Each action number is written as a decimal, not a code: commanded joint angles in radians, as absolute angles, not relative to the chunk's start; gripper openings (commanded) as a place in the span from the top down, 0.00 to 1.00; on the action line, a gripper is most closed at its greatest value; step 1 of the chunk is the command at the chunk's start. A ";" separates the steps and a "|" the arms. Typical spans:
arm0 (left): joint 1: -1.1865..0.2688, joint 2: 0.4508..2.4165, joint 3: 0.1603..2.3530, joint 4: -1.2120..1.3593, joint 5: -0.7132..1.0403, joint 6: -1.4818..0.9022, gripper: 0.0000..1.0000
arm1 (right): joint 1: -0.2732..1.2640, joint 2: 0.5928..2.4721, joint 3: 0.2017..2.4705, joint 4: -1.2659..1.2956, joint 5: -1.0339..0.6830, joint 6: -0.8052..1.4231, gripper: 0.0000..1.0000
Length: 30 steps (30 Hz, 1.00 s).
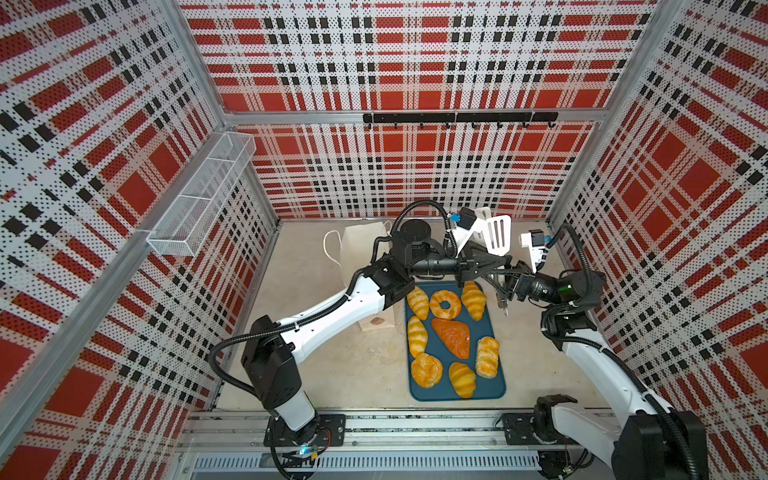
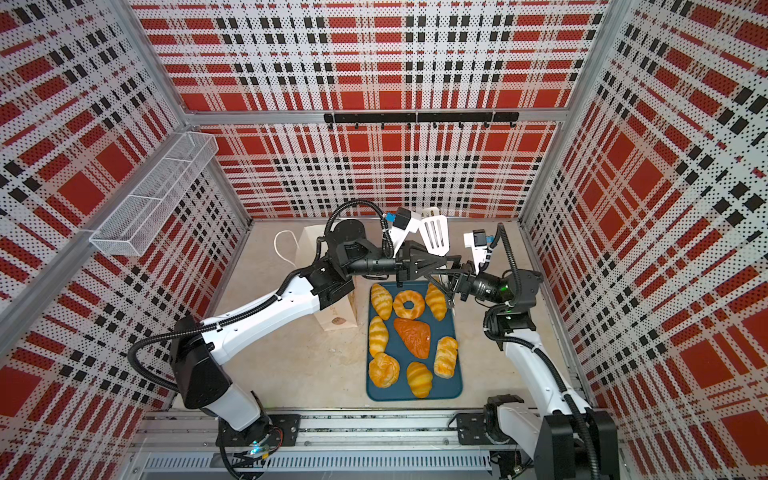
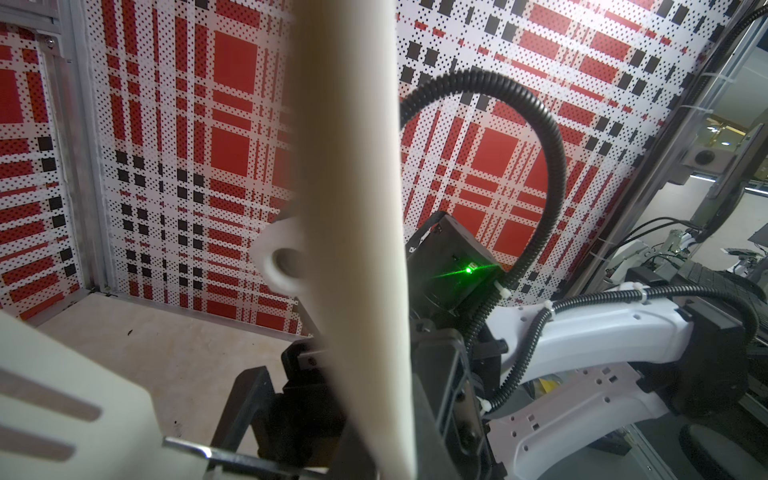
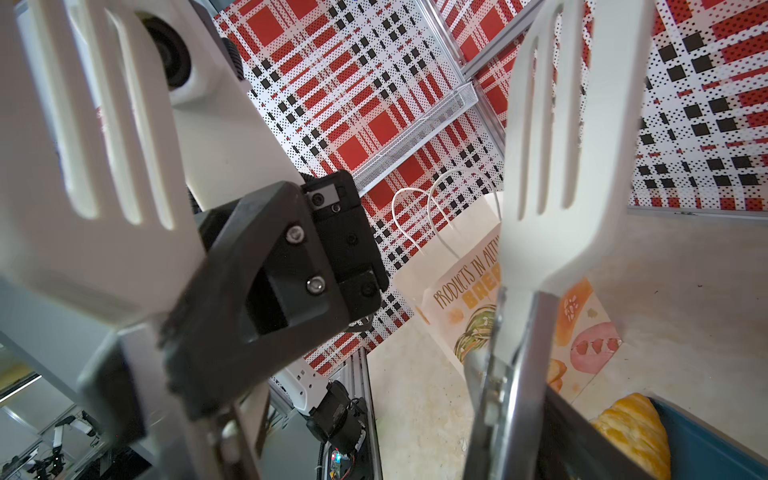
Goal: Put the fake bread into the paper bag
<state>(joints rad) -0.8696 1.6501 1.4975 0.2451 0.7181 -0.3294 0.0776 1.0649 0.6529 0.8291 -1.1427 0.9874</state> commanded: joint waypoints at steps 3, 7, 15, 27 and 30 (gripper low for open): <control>-0.881 1.641 1.470 0.375 0.778 -0.394 0.91 | 0.080 1.044 0.689 0.825 -1.120 0.989 0.16; -0.874 1.650 1.459 0.417 0.790 -0.434 0.91 | 0.080 1.025 0.690 0.776 -1.120 0.959 0.19; -0.855 1.656 1.439 0.453 0.795 -0.468 0.87 | 0.080 0.974 0.719 0.580 -1.113 0.839 0.28; -0.824 1.632 1.372 0.511 0.769 -0.510 0.64 | 0.080 0.888 0.778 0.160 -1.045 0.599 0.38; -0.810 1.618 1.345 0.515 0.753 -0.520 0.54 | 0.080 0.876 0.819 -0.034 -0.997 0.480 0.38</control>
